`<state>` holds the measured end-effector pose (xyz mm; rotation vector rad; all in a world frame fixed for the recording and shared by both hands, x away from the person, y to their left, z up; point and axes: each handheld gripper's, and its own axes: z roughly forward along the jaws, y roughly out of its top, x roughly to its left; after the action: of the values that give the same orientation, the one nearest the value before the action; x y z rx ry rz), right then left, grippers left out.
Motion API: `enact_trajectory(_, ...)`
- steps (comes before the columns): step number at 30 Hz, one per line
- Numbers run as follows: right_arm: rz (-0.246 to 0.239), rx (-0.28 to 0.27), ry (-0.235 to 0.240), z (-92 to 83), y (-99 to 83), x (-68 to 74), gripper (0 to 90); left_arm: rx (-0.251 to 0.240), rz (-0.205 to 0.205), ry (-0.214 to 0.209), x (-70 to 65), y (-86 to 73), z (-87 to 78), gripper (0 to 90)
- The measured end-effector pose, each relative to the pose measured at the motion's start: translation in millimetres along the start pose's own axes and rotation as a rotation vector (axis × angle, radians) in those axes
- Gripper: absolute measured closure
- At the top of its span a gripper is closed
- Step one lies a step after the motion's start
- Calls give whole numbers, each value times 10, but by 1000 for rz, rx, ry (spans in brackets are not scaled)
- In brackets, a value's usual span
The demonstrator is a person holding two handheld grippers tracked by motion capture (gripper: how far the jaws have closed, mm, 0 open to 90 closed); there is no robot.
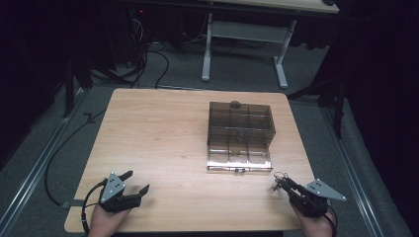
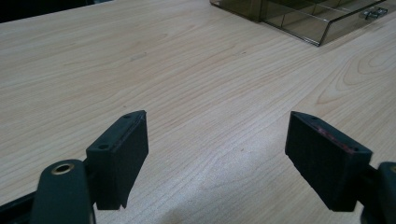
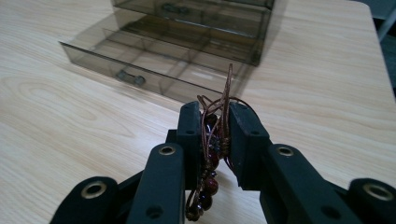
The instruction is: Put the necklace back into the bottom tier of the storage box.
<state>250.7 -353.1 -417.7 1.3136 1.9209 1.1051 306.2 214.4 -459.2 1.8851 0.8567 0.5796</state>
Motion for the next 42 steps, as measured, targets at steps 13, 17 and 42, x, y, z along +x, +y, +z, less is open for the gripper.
enact_trajectory(13,-84,42,100,258,80,352,755,-2,4,1,-4,-1,-3,216)
enact_trajectory(17,-108,70,120,410,80,424,755,-2,4,-1,-3,-1,-3,217)
enact_trajectory(42,-134,142,149,400,-35,421,593,-4,7,5,-9,-2,-4,217)
